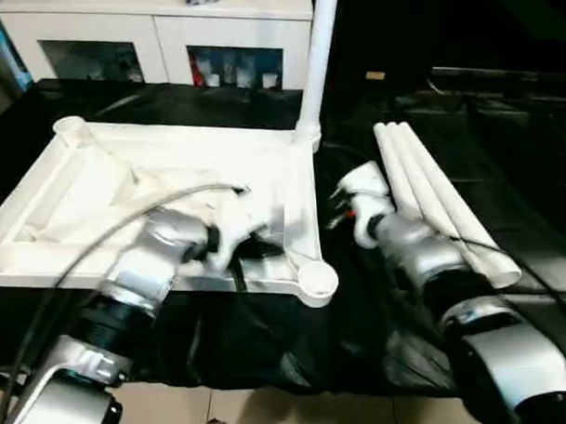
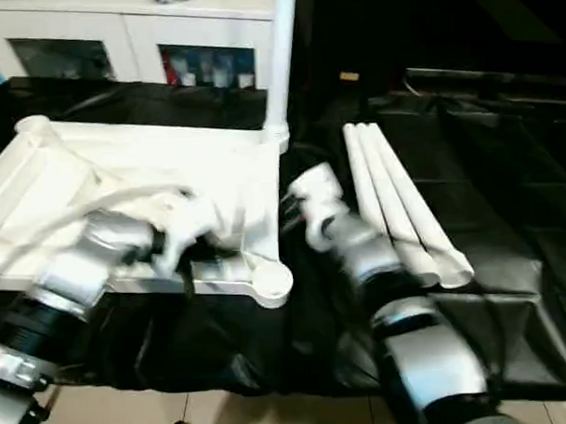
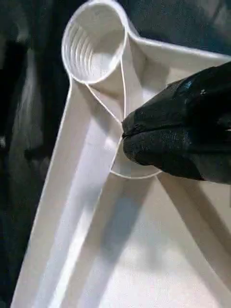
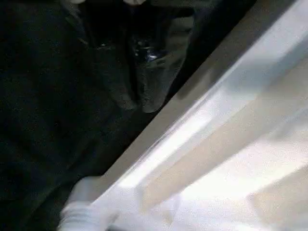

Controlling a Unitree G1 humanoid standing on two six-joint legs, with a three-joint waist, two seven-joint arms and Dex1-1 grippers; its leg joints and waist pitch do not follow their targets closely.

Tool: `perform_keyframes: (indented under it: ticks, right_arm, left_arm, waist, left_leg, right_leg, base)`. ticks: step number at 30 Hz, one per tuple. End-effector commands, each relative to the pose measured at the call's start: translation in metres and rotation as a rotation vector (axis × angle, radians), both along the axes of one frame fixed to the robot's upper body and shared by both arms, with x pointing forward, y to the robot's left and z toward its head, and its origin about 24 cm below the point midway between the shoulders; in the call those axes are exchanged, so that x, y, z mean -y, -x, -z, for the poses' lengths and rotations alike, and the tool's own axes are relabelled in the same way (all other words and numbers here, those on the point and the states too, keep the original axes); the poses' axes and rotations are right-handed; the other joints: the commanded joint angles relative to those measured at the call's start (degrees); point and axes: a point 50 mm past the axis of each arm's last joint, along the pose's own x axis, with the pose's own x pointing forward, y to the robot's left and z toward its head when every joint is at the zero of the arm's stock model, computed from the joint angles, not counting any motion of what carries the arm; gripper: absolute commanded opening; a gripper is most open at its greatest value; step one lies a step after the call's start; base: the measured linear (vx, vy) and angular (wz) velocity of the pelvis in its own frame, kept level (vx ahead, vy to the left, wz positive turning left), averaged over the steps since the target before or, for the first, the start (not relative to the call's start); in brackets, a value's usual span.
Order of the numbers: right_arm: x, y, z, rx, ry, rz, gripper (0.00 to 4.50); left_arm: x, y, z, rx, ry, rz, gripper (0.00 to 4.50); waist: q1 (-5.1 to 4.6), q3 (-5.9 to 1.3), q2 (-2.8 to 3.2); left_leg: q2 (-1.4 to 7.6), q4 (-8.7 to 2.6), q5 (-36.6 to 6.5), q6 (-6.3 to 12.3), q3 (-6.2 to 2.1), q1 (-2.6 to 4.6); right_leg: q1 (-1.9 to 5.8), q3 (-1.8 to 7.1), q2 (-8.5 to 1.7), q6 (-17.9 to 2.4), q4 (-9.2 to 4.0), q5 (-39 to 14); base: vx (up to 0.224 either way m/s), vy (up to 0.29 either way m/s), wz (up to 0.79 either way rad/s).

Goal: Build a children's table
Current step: Rotate table base, then pick table leg

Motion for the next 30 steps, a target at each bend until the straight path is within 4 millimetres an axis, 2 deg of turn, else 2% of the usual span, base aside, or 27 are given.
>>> perform_keyframes:
  ticks: [1,2,3,7,8,9,10,13,14,15,18,19,28,30]
  right_arm:
    - [0.013,-0.003,-0.012,0.016,-0.011,0.079,0.44]
    - [0.018,-0.004,-0.016,0.013,-0.017,0.117,0.5]
    - [0.026,-0.005,-0.021,0.008,-0.014,0.189,0.79]
    - [0.038,-0.004,-0.026,-0.025,0.017,0.284,0.87]
    - [0.041,-0.004,-0.027,-0.032,0.027,0.301,1.05]
    - [0.044,-0.003,-0.029,-0.04,0.039,0.321,1.05]
    - [0.047,-0.002,-0.031,-0.053,0.059,0.342,1.23]
    - [0.056,0.004,-0.035,-0.106,0.081,0.412,1.36]
    - [0.056,0.004,-0.035,-0.106,0.081,0.412,1.36]
    - [0.059,0.008,-0.036,-0.128,0.083,0.442,1.63]
    - [0.062,0.011,-0.035,-0.147,0.096,0.472,1.73]
    - [0.064,0.015,-0.034,-0.165,0.105,0.491,1.98]
    - [0.067,0.028,-0.032,-0.234,0.136,0.529,2.54]
    - [0.067,0.031,-0.028,-0.266,0.134,0.527,2.85]
  left_arm:
    - [-0.002,0.003,-0.011,0.021,0.04,0.038,0.41]
    - [-0.003,0.006,-0.013,0.027,0.066,0.064,0.41]
    - [-0.005,0.008,-0.018,0.038,0.109,0.081,0.72]
    - [-0.006,0.008,-0.022,0.063,0.156,0.072,0.84]
    - [-0.005,0.007,-0.023,0.07,0.166,0.071,0.92]
    - [-0.005,0.007,-0.025,0.076,0.183,0.076,0.92]
    - [-0.003,0.007,-0.028,0.077,0.202,0.079,1.22]
    - [0.001,0.008,-0.035,0.087,0.246,0.098,1.29]
    - [0.001,0.008,-0.035,0.087,0.246,0.098,1.29]
    - [0.003,0.008,-0.036,0.091,0.259,0.104,1.6]
    - [0.005,0.009,-0.035,0.091,0.262,0.107,1.68]
    - [0.007,0.01,-0.034,0.088,0.264,0.11,1.94]
    - [0.005,0.014,-0.03,0.064,0.251,0.113,2.53]
    - [0.005,0.015,-0.03,0.061,0.249,0.115,2.77]
  waist:
    - [0.22,-4.75,0.25]
    - [0.3,-4.66,0.08]
    - [0.35,-4.69,0.14]
    - [0.27,-4.42,0.2]
    - [0.23,-4.38,0.2]
    - [0.23,-4.45,0.15]
    - [0.21,-4.38,0.16]
    - [0.32,-4.39,-0.07]
    - [0.45,-4.47,-0.08]
    - [0.38,-4.39,-0.13]
    - [0.38,-4.37,-0.19]
    - [0.37,-4.36,-0.19]
    - [0.3,-4.25,-0.26]
    - [0.34,-4.22,-0.27]
  left_leg:
    - [2.24,-3.25,-1.5,2.72,-0.69,0.74]
    - [2.21,-3.34,-1.1,2.64,-0.7,0.7]
    - [2.16,-3.3,-1.2,2.35,-0.64,0.74]
    - [1.92,-3.45,-2.9,1.1,-0.51,0.83]
    - [1.95,-3.52,-3.4,0.67,-0.53,0.81]
    - [1.93,-3.47,-3.6,0.51,-0.51,0.82]
    - [1.9,-3.51,-3.3,0.2,-0.51,0.83]
    - [1.79,-3.48,-2.5,-0.08,-0.51,0.65]
    - [1.86,-3.47,-2.2,-0.07,-0.54,0.72]
    - [1.8,-3.53,-2.2,-0.21,-0.54,0.69]
    - [1.81,-3.52,-2.4,-0.49,-0.52,0.68]
    - [1.82,-3.55,-2.6,-0.66,-0.53,0.68]
    - [1.78,-3.65,-3.2,-1.62,-0.56,0.77]
    - [1.83,-3.67,-3.7,-1.86,-0.55,0.84]
  right_leg:
    - [3.72,3.16,-4.85,-14.7,-2.74,5.5]
    - [3.82,3.23,-4.84,-14.6,-2.8,5.5]
    - [3.66,3.23,-4.82,-14.4,-2.76,5.4]
    - [3.56,3.26,-4.52,-13.4,-3.17,2.8]
    - [3.54,3.27,-4.56,-13.0,-3.28,1.9]
    - [3.57,3.26,-4.62,-12.8,-3.28,1.6]
    - [3.57,3.32,-4.52,-12.5,-3.32,1.4]
    - [3.75,3.39,-4.52,-11.9,-3.22,2.1]
    - [3.7,3.39,-4.57,-11.6,-3.16,2.3]
    - [3.74,3.36,-4.5,-11.4,-3.26,2.0]
    - [3.66,3.4,-4.58,-10.9,-3.32,1.1]
    - [3.62,3.42,-4.6,-10.6,-3.37,0.6]
    - [3.46,3.46,-4.56,-9.3,-3.53,-1.7]
    - [3.42,3.51,-4.64,-9.2,-3.62,-2.4]
  base:
    - [0.0,0.0,0.0]
    - [0.0,0.0,0.0]
    - [0.0,0.0,0.0]
    - [0.0,0.0,0.0]
    - [0.0,0.0,0.0]
    - [0.0,0.0,0.0]
    - [0.0,0.0,0.0]
    - [0.0,0.0,0.0]
    - [0.0,0.0,0.0]
    - [0.0,0.0,0.0]
    - [0.0,0.0,0.0]
    - [0.0,0.0,0.0]
    - [0.0,0.0,0.0]
    - [0.0,0.0,0.0]
